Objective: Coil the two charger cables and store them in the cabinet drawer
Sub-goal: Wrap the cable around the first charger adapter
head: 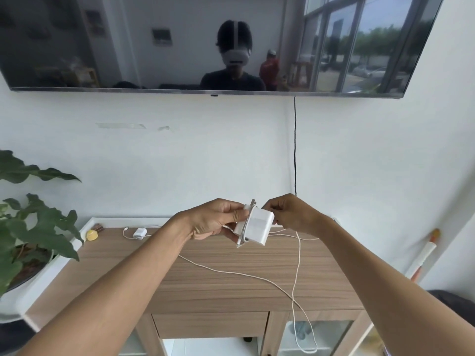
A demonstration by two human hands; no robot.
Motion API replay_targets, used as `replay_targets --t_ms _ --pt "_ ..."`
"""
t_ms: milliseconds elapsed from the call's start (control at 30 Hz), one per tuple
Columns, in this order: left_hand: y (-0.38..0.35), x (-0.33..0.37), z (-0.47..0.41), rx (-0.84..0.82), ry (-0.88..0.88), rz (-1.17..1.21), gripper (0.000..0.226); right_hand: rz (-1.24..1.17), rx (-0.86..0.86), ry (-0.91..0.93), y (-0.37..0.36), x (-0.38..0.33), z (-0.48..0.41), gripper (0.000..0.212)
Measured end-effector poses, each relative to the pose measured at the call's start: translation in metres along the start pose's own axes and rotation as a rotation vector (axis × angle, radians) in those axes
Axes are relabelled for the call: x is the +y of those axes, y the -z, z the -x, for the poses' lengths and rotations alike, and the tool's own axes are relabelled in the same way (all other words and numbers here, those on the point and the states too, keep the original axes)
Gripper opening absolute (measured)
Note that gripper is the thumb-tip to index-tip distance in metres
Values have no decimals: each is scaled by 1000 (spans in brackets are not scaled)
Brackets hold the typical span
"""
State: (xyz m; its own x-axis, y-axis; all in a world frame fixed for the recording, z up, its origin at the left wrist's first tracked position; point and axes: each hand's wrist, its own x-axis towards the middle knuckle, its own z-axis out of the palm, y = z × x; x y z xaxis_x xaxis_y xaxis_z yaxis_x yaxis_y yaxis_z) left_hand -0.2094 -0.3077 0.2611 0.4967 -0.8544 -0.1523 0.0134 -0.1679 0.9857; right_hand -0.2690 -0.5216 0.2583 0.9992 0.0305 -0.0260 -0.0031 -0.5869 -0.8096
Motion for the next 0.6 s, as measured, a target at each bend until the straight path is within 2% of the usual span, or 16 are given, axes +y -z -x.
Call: replay_targets --t_ms 133,233,300,400,600 --pt "-1 -3 -2 20 36 -108 27 85 -112 -96 6 -11 -2 27" --pt "-2 -8 -7 91 51 -166 20 181 -112 -141 8 -21 -4 28" --pt "-6 -10 -11 167 46 -207 18 253 -53 -138 5 -29 -5 21" --pt "-9 -14 -18 337 32 -197 24 334 71 -98 0 -36 -6 22" --pt "-15 -14 -27 556 -21 -41 22 452 309 143 -24 -32 3 31"
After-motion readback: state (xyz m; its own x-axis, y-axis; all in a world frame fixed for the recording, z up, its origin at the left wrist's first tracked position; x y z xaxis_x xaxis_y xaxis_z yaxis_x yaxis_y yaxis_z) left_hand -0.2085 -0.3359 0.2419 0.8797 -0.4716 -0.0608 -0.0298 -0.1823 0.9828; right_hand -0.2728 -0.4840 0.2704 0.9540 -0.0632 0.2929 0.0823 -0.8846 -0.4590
